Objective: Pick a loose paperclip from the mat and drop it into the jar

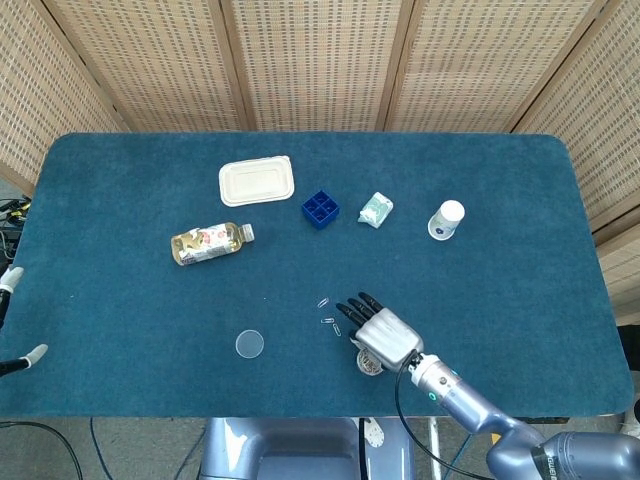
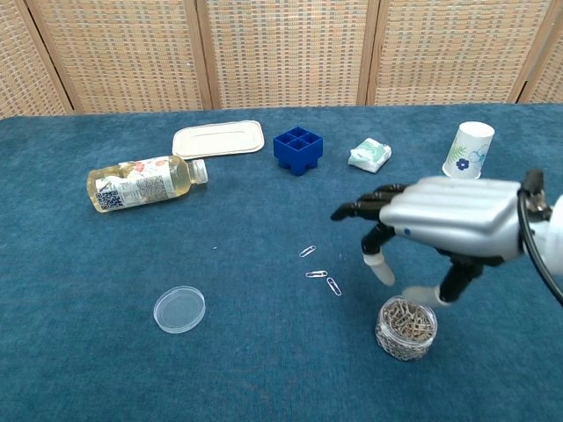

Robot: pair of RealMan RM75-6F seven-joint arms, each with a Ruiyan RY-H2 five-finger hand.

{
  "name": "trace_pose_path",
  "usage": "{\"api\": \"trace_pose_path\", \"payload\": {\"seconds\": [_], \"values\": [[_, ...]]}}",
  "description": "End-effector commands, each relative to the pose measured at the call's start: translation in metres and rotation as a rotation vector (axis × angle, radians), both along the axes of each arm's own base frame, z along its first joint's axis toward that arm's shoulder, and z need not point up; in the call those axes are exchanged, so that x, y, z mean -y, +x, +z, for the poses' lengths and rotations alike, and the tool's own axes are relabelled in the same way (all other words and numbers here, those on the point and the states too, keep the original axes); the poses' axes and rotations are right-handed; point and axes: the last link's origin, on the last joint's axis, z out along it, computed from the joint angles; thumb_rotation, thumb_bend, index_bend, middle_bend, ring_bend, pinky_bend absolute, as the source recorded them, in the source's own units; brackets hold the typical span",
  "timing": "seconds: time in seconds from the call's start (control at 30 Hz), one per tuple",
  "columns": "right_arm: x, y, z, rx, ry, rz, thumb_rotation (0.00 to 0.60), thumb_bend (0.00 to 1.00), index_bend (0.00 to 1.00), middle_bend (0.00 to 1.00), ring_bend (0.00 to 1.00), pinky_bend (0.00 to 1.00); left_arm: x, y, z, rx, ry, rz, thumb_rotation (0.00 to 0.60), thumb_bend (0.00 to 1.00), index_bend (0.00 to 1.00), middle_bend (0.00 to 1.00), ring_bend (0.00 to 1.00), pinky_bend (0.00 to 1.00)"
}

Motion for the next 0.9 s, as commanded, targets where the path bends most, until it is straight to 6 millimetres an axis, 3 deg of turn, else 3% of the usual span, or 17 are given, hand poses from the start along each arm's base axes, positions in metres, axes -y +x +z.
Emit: {"api": "trace_pose_path", "payload": {"seconds": [0.03, 0.17, 0.4, 0.67, 0.9], "values": [[0.016, 0.018, 0.004, 0.03, -0.019, -0.001, 0.6, 0.33, 0.51, 0.03, 0.0, 0.0, 0.0, 0.0, 0.0, 0.001, -0.001, 0.001, 0.6, 0.0, 0.0, 0.0, 0.0, 0.0], [0.034, 0.039, -0.005, 0.041, -0.014, -0.012, 0.6, 0.33, 0.51, 0.03, 0.0, 0.0, -0.001, 0.0, 0.0, 0.003, 0.001, 0.002, 0.6, 0.01, 0.0, 0.0, 0.0, 0.0], [0.06, 0.065, -0.043, 0.006, 0.047, -0.023, 0.6, 0.33, 0.51, 0.03, 0.0, 0.0, -0.004, -0.005, 0.001, 0.006, 0.0, 0.019, 0.6, 0.0, 0.0, 0.0, 0.0, 0.0], [0.086, 0.079, -0.077, -0.025, 0.036, -0.011, 0.6, 0.29, 0.46, 0.03, 0.0, 0.0, -0.008, -0.009, 0.003, 0.01, 0.014, 0.049, 0.6, 0.0, 0.0, 0.0, 0.0, 0.0], [0.1, 0.078, -0.085, -0.032, 0.018, -0.023, 0.6, 0.28, 0.44, 0.04, 0.0, 0.0, -0.012, -0.012, 0.002, 0.005, 0.009, 0.066, 0.6, 0.0, 0.0, 0.0, 0.0, 0.0]]}}
